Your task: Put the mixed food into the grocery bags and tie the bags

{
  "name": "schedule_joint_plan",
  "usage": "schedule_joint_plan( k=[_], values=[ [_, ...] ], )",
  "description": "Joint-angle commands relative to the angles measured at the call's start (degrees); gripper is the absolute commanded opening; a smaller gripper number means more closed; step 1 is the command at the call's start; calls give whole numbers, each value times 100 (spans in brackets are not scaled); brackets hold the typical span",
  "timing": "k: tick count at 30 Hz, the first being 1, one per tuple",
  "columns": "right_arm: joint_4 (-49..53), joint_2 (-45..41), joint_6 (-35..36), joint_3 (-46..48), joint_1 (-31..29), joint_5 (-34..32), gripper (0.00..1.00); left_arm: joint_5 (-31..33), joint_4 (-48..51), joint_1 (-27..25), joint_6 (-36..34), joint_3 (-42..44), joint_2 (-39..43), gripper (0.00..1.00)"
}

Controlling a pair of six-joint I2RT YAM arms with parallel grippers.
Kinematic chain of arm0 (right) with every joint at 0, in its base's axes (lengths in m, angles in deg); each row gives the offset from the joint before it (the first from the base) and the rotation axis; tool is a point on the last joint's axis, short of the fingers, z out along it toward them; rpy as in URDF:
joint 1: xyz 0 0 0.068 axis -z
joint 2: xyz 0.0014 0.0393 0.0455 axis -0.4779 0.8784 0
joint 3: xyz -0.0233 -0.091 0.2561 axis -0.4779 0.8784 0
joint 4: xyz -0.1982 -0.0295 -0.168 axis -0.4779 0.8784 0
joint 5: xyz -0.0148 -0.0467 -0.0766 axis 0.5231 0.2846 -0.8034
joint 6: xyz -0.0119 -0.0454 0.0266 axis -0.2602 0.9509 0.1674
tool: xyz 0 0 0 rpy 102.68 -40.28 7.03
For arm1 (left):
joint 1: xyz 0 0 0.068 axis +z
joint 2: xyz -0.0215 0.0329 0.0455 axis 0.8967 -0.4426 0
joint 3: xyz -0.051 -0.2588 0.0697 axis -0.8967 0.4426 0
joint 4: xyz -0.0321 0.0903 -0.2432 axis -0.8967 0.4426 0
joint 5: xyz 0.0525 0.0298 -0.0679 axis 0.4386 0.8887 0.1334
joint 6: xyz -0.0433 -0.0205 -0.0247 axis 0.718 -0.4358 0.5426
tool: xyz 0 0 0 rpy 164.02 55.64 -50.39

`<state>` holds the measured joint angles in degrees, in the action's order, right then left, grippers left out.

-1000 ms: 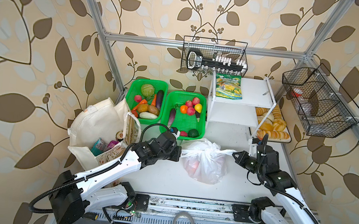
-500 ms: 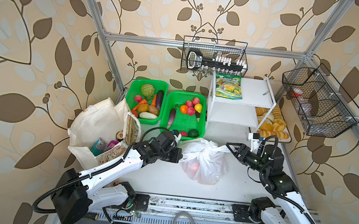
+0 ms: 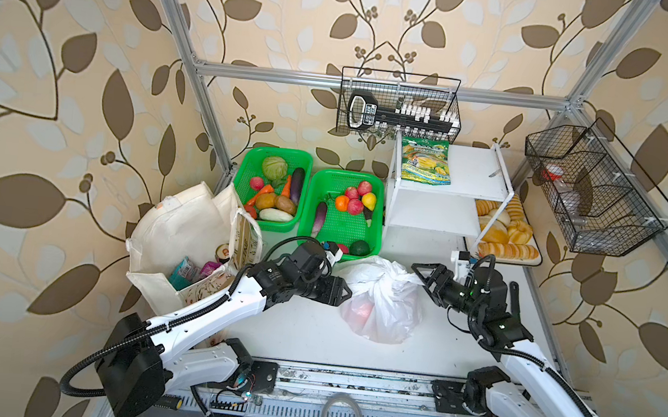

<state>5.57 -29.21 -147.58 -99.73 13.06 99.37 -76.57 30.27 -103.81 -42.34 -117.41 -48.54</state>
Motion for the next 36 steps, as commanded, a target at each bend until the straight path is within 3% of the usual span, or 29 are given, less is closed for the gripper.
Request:
schedule_joint_plan(
  k=[1,4,6,11,14,16,18,20,26,31,36],
  values=[
    [-581,61,-442,177,-72,-208,76,-217,23,10,-249,-308,-210,70],
    [-750,-5,-657,303,-74,-373,75,-200,146,11,-413,-363,-408,72],
    [-799,-23,-726,353,-76,-446,69,-244,152,9,-487,-396,-531,72],
    [-752,26,-763,366,-87,-478,34,-325,139,8,-590,-498,-775,64],
    [-670,-50,-735,365,-116,-544,16,-395,133,8,-636,-533,-817,46],
    [-612,-135,-710,358,-126,-620,6,-398,130,8,-638,-528,-783,26],
    [-574,-207,-668,343,-133,-667,0,-338,124,8,-637,-521,-717,13],
    [-475,-245,-580,274,-121,-673,0,-201,164,8,-607,-515,-627,0],
    [136,-218,17,-127,87,-755,0,584,466,8,-473,-482,-295,0],
    [706,-96,627,-263,484,-1133,0,1600,944,15,-94,-362,-50,0],
    [461,344,648,180,727,-1097,0,2012,1081,56,588,10,-26,0]
  ],
)
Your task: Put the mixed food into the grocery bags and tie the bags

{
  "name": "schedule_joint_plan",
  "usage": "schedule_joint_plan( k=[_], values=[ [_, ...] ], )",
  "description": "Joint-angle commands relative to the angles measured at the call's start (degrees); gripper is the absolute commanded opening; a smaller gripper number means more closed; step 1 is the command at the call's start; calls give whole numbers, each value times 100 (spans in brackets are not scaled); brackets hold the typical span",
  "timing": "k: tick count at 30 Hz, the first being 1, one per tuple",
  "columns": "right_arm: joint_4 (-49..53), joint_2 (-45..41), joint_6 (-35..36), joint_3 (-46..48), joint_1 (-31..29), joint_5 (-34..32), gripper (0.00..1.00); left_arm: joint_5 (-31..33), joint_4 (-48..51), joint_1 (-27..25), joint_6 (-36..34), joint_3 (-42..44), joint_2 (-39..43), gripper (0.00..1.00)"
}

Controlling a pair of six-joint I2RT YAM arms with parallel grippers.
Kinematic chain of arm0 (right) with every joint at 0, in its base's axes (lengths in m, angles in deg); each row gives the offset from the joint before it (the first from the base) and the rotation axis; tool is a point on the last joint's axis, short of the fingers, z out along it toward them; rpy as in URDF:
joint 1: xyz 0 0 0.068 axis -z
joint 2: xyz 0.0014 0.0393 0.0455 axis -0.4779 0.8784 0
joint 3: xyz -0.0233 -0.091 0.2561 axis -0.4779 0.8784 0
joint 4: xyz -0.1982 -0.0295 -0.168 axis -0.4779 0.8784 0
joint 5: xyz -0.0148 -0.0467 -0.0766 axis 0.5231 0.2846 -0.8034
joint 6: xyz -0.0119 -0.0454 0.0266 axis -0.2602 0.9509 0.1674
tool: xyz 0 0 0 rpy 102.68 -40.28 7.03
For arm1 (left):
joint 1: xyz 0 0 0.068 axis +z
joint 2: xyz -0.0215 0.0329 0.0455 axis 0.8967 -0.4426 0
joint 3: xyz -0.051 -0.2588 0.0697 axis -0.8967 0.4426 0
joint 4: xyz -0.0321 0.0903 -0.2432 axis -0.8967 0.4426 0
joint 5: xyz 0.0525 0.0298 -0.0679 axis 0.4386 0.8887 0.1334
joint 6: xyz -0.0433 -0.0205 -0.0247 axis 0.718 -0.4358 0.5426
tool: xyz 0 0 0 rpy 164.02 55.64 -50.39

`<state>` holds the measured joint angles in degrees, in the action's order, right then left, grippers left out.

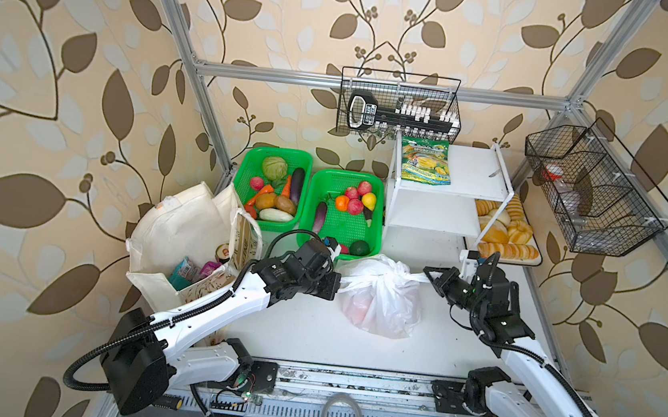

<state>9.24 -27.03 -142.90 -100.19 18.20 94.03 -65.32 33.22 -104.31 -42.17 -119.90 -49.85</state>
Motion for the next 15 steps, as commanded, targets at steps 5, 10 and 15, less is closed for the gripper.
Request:
schedule_joint_plan(
  k=[5,10,15],
  values=[
    [459,-9,487,-142,445,-700,0,951,990,332,906,375,291,0],
    [1277,-320,1075,-1154,673,-1100,0,1500,1511,463,845,159,755,0],
    [1375,-336,1129,-873,847,-1322,0,1591,1592,529,1135,409,865,0]
  ],
)
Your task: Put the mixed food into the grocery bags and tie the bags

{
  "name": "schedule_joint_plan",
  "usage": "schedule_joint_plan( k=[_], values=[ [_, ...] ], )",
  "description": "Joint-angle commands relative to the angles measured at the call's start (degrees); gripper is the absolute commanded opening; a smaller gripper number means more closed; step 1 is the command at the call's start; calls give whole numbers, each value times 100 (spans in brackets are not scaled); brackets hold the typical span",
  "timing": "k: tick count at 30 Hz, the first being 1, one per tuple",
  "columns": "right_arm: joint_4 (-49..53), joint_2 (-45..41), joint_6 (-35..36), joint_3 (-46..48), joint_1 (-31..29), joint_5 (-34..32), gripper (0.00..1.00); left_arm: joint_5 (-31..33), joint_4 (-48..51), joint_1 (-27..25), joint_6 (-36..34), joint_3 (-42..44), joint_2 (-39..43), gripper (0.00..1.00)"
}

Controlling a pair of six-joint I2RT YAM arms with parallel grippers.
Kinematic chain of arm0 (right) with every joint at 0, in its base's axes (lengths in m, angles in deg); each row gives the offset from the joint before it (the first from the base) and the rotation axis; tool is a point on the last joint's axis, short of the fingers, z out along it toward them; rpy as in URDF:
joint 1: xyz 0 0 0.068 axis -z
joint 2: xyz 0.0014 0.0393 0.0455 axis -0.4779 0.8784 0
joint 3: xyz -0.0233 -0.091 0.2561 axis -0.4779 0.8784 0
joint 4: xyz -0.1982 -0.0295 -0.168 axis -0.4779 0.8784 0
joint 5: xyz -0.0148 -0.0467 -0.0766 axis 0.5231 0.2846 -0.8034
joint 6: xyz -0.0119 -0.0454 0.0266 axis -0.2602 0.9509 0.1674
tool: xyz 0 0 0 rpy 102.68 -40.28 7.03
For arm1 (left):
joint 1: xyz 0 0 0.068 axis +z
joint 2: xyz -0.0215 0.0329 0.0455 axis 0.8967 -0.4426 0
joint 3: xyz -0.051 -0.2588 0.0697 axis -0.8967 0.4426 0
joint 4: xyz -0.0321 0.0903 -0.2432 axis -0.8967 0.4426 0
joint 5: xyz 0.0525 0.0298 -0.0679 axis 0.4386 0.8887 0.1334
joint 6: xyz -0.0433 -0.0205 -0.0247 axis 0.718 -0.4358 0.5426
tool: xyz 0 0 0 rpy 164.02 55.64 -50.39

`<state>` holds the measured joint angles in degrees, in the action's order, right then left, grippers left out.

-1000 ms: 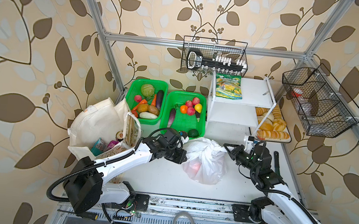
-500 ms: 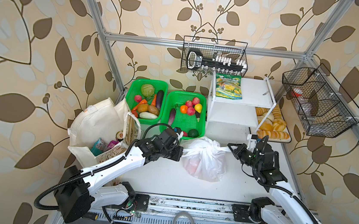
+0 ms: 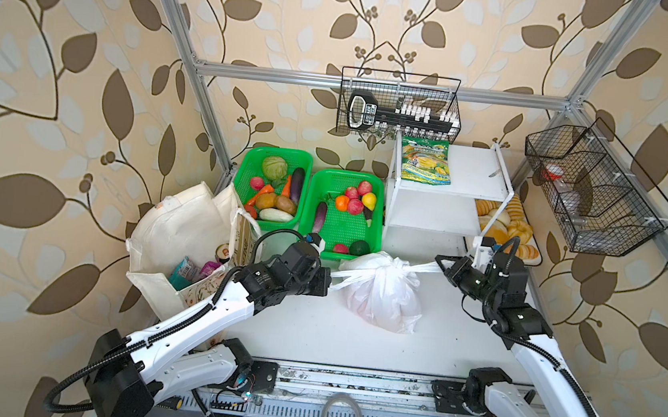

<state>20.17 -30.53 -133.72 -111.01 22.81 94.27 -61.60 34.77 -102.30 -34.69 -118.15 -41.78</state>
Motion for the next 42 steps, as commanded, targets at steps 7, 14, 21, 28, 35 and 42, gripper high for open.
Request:
schedule_joint_plan(
  k=[7,14,21,28,35,42],
  values=[
    [158,-182,-31,1222,465,-1528,0,1072,1220,341,1142,917,252,0],
    [324,-349,242,501,670,-1075,0,1539,1584,357,922,542,605,0],
    [-167,-168,226,702,467,-167,0,849,1160,353,478,510,472,0],
    [565,-575,526,607,450,-237,64,405,991,359,-117,-24,690,61],
    [1513,-1151,756,-31,978,-1091,88,-122,899,352,-1285,-961,542,77],
    [1451,-1122,647,-116,1060,-615,88,-505,818,-588,-3253,-1972,-714,81]
  ],
)
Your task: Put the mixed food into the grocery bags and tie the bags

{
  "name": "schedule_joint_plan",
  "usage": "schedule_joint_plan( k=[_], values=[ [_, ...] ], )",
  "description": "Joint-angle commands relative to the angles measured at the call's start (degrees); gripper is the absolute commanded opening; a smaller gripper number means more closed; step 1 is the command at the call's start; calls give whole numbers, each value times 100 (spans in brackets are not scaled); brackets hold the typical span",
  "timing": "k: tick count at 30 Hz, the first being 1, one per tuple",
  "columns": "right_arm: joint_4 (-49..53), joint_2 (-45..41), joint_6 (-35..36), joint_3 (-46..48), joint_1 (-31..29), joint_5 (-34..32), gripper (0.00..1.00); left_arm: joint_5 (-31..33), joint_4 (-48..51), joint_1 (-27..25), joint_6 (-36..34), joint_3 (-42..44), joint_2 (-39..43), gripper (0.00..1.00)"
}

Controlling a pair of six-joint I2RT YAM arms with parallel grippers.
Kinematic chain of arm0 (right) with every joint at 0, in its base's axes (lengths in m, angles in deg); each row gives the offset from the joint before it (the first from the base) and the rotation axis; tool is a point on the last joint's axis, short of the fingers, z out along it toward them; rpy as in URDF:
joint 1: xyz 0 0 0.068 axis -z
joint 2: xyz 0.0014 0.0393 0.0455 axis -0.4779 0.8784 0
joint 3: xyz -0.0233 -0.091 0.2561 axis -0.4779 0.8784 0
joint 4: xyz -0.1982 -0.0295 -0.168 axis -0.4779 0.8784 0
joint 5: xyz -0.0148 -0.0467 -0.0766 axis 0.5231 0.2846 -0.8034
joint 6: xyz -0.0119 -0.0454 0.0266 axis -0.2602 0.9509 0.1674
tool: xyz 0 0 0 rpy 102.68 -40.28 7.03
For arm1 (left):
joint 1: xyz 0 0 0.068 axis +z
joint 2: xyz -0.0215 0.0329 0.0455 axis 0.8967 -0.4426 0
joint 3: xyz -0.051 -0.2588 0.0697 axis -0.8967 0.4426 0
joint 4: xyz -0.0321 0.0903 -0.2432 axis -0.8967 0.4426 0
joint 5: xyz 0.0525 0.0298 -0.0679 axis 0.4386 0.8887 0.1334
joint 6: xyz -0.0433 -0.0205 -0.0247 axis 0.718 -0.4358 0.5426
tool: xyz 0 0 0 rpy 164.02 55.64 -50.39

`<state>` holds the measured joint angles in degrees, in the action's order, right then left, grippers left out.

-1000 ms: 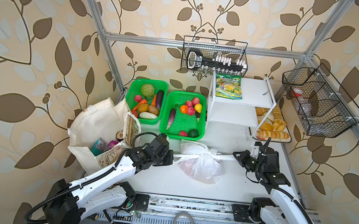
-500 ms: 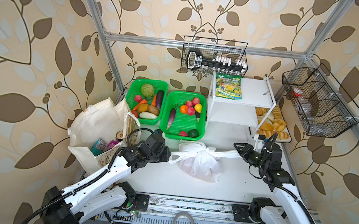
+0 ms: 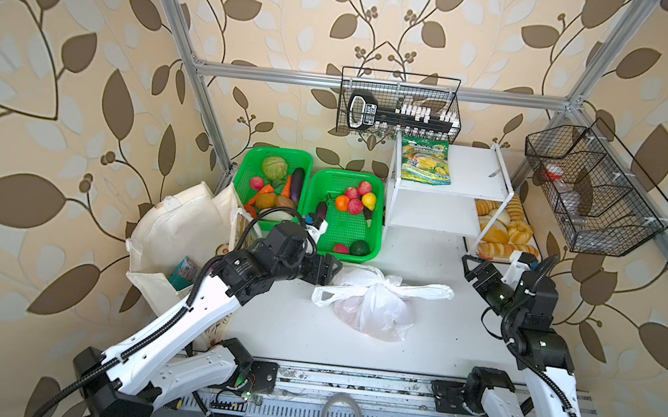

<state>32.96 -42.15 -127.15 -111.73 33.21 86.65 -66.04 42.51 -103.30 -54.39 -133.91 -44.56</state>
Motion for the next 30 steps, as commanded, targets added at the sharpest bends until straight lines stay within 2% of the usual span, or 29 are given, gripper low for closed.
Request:
schedule_joint_plan(
  k=[1,4,7,15,22,23,24,28,29,30],
  values=[
    [162,50,-56,-17,23,239,87,192,198,-798,-1593,-610,-710,85],
    [111,63,-111,87,19,431,87,704,544,-1380,-2239,-1130,-1498,99],
    [109,24,-142,159,25,484,87,827,712,-1584,-2600,-1533,-2059,99],
    [96,-47,-209,239,21,560,87,917,557,-1597,-3262,-1897,-2932,99],
    [5,-7,-330,358,17,717,87,430,1195,-1595,-3315,-2303,-3762,99],
    [-1,-7,-340,362,23,720,87,316,1321,-1596,-3321,-2344,-3850,94],
    [0,-14,-344,369,21,723,87,254,1474,-1591,-3277,-2434,-3961,84],
    [-28,-16,-353,380,20,713,87,247,1910,-1597,-3040,-2769,-4106,29],
    [-49,-15,-361,393,25,715,87,267,1830,-1597,-2960,-2769,-4023,20],
    [-73,-16,-377,406,25,722,87,236,1719,-1589,-2860,-2726,-3882,15]
  ],
)
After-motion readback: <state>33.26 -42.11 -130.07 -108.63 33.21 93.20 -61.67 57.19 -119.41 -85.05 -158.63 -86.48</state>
